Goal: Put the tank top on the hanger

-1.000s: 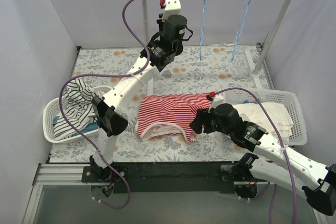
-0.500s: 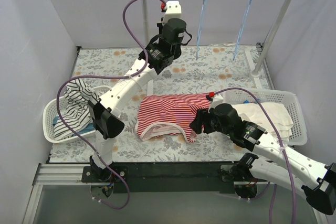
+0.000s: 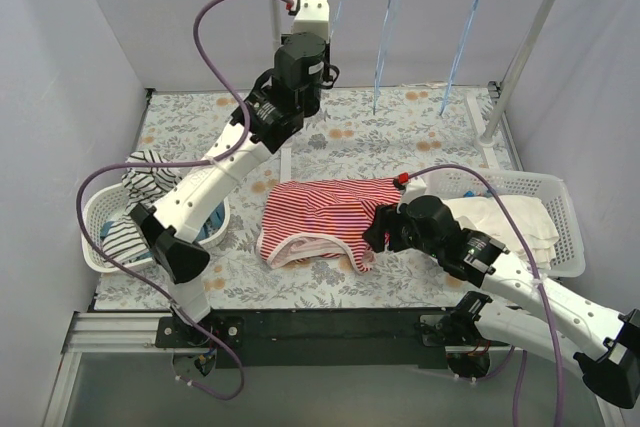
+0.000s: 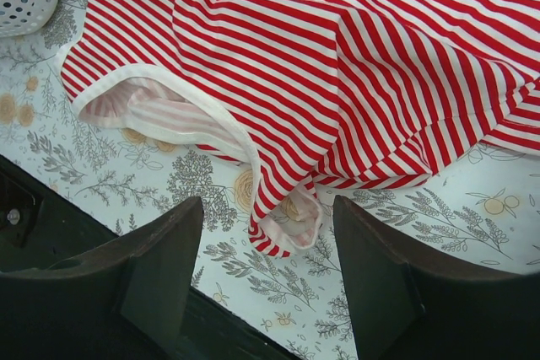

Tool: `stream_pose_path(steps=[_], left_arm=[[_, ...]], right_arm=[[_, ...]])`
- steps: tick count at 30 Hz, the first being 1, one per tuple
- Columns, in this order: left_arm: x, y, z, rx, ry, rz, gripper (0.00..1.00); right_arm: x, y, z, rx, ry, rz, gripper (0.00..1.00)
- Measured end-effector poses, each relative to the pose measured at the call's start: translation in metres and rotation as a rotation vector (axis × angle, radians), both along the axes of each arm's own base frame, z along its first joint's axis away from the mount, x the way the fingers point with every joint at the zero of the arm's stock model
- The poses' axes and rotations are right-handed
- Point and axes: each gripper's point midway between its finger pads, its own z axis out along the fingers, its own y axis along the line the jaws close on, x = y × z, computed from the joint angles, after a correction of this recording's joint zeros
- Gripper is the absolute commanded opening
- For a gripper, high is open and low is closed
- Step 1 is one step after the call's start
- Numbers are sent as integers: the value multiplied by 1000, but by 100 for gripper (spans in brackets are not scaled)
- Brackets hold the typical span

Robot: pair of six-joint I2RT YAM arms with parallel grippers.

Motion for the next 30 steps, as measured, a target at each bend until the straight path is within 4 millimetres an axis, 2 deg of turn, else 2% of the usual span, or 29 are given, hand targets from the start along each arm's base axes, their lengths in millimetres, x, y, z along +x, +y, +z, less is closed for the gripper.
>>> stream_pose_path(steps=[6, 10, 12, 18, 25, 30], left_arm=[[-31, 15, 10, -17, -2, -77, 0], [-55, 26, 6, -18, 20, -131, 0], [-69, 33, -3, -9, 45, -163, 0], [-132, 62, -59, 46, 171, -301, 0], [-210, 93, -113, 62, 290, -478, 0], [-242, 98, -159, 84, 409, -571, 0]], right_arm=[[2, -2, 3, -12, -11, -6, 71], [3, -3, 5, -17, -16, -10, 67], [2, -4, 4, -20, -16, -7, 65], [-6, -2, 5, 5, -19, 32, 56], [-40, -4, -51, -58, 110, 132, 53], [-52, 2, -62, -126, 88, 196, 52]])
